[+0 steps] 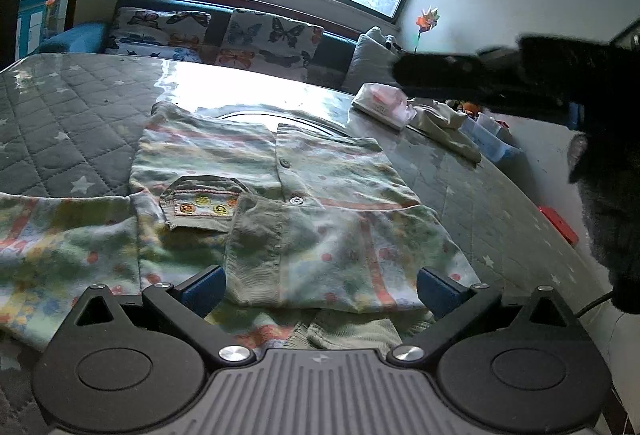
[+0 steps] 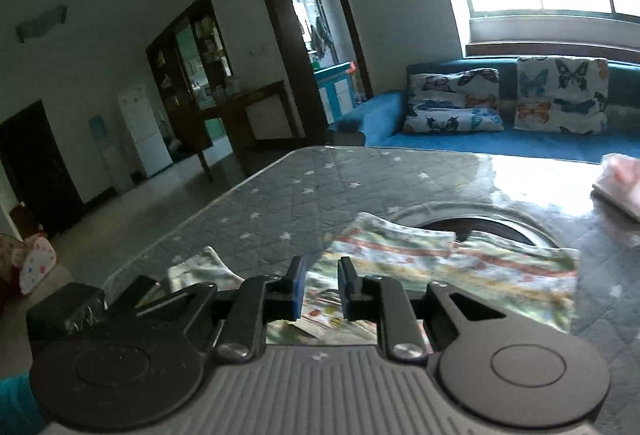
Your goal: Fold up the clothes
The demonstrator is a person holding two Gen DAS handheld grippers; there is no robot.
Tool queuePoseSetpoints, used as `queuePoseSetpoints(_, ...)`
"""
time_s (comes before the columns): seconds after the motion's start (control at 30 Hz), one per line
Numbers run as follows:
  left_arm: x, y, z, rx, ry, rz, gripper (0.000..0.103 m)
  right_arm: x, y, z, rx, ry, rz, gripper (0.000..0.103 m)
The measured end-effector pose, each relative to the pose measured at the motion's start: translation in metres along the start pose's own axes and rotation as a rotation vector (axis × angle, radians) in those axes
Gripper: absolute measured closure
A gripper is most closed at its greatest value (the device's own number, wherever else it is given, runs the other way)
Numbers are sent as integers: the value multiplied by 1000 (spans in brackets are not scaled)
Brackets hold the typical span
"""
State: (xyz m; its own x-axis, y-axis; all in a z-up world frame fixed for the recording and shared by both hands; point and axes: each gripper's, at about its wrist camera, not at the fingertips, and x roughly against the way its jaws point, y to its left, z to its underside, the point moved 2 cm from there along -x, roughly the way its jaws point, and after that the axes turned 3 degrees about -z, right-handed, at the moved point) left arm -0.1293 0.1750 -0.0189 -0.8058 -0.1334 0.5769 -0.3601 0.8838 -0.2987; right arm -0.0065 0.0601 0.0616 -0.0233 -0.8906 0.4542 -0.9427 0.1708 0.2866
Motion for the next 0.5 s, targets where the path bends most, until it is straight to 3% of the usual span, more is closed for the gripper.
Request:
queuePoseSetpoints(0.17,1,1,-2,4,-8,-5,0,13,-23,20,26,103,87,86)
queuePoseSetpoints(0.33,-2,-5,-6,6,-13,8,0,19,-44,65,15,249,150,86)
queuePoseSetpoints(0.5,-12,-14,-7,-11,2,36,0,24,-62,102,-40,319,179,85)
